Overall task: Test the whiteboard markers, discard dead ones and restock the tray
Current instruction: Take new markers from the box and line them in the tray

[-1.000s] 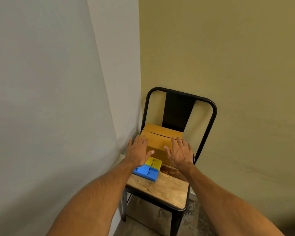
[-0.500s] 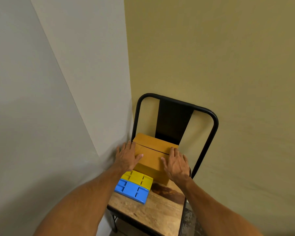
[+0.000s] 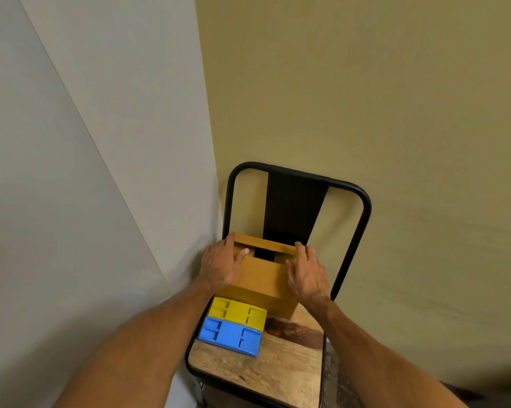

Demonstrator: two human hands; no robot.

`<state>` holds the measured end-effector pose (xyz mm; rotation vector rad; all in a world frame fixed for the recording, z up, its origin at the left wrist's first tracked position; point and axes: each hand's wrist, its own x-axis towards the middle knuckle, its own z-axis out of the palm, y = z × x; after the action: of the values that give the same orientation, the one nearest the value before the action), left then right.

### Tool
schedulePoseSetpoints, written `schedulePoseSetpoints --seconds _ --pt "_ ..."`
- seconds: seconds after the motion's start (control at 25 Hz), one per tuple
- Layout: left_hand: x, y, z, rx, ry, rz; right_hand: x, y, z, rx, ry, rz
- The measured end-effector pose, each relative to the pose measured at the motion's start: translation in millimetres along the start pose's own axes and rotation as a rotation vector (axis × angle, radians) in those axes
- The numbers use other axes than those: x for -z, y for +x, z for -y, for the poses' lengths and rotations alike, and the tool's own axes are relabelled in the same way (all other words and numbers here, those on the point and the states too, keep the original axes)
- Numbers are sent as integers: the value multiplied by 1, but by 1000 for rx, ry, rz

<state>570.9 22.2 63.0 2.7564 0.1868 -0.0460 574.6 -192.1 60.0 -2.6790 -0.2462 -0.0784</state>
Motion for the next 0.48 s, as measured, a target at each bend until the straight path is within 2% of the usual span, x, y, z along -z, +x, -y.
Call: schedulePoseSetpoints --seconds 0.12,0.2,0.36,0.48 --pt "11 7 -5 -48 9 -32 11 -5 8 24 21 -97" --pt "18 13 -12 -69 2 -46 17 -9 11 90 45 -90" --pt "27 28 -21 -117 1 2 21 -23 12 221 60 98" --pt "25 42 -16 -173 68 81 18 -34 12 235 -93 209"
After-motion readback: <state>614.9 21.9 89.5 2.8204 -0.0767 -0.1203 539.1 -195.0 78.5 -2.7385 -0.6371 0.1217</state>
